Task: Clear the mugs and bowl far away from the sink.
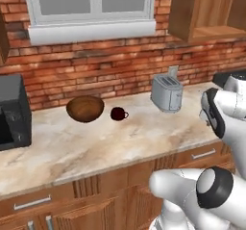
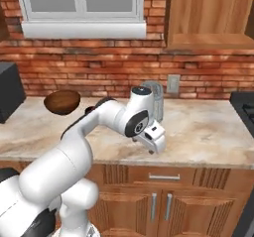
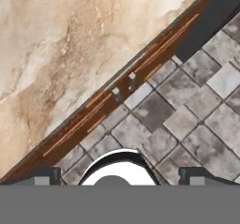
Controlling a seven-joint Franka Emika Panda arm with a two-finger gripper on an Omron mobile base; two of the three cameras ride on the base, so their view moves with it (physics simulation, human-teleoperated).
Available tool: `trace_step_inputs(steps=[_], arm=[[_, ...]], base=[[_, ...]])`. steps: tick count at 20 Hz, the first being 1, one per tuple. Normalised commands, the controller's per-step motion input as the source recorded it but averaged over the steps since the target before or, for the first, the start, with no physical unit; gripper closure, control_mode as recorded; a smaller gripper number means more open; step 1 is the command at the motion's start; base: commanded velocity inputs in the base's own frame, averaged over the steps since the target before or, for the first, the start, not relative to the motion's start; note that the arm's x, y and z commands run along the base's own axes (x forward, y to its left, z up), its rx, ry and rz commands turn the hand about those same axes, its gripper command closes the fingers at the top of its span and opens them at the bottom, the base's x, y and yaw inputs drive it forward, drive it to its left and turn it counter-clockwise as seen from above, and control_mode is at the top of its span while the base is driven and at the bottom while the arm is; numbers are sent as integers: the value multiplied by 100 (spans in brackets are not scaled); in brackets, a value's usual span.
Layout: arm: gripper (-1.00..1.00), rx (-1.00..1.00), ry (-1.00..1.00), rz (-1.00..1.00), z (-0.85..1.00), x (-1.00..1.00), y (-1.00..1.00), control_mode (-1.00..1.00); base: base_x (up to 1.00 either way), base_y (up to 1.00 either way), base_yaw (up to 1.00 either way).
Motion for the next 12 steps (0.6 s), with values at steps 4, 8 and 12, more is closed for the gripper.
trace_step_inputs(steps=[4,8,12], arm=[[-100,0,0,0,0,0,0,100],[-100,0,0,0,0,0,0,100],[-100,0,0,0,0,0,0,100]], base=[[0,-25,-54],[0,-12,-86],[0,-24,-83]])
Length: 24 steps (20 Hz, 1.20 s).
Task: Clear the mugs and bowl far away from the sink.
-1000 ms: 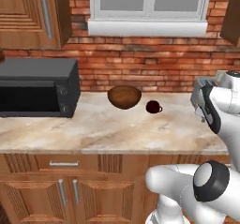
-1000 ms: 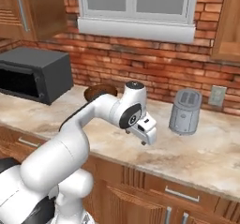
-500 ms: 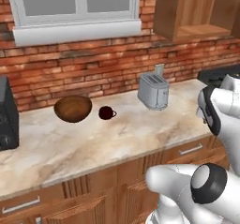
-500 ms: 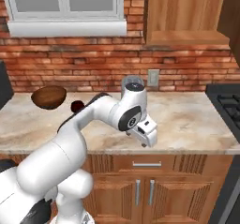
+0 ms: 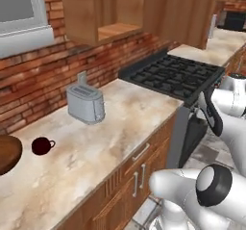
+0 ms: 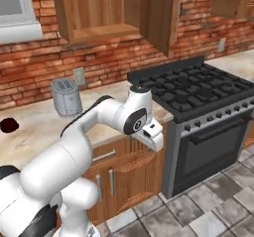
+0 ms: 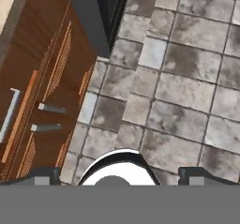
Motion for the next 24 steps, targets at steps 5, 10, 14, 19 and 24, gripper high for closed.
trace_step_inputs(steps=[5,10,14,19,24], arm=[[-100,0,0,0,0,0,0,100],[-100,0,0,0,0,0,0,100],[-100,0,0,0,0,0,0,100],[-100,0,0,0,0,0,0,100],[-100,0,0,0,0,0,0,100]], base=[[-4,-24,-79],[-1,-40,-76],[-1,-36,-68],[5,-19,-63],[51,0,-41]])
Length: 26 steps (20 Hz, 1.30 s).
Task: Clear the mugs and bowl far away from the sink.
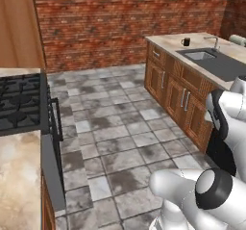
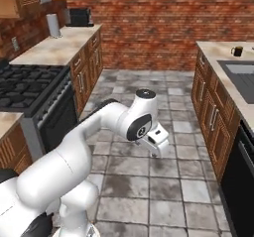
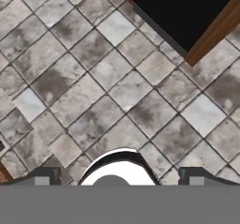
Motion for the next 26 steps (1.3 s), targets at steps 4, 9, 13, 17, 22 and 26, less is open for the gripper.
trace_step_inputs(steps=[4,9,13,17,22,26], arm=[[-100,0,0,0,0,0,0,100],[-100,0,0,0,0,0,0,100],[-100,0,0,0,0,0,0,100],[-100,0,0,0,0,0,0,100],[-100,0,0,0,0,0,0,100],[-100,0,0,0,0,0,0,100]], base=[[79,0,-4],[94,-38,10],[85,-36,12],[97,-37,12],[90,-42,1],[89,-39,0]])
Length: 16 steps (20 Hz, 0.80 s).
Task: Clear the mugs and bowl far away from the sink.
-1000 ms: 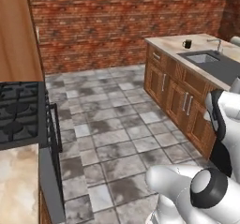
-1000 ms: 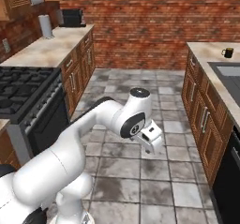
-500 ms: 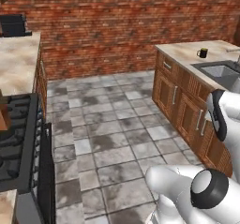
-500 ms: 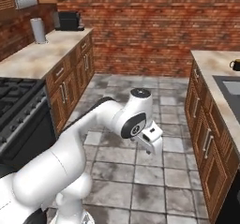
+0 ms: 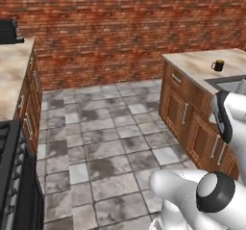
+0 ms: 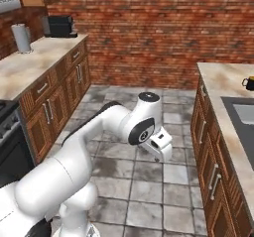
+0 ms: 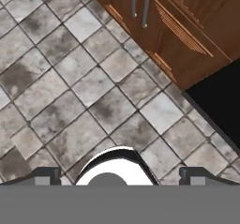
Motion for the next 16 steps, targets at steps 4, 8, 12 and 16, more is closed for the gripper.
trace_step_inputs(steps=[4,8,12,16], arm=[[-100,0,0,0,0,0,0,100],[-100,0,0,0,0,0,0,100],[-100,0,0,0,0,0,0,100],[-100,0,0,0,0,0,0,100]], base=[[84,-4,-11],[76,0,-24],[85,4,-37],[67,14,-47]])
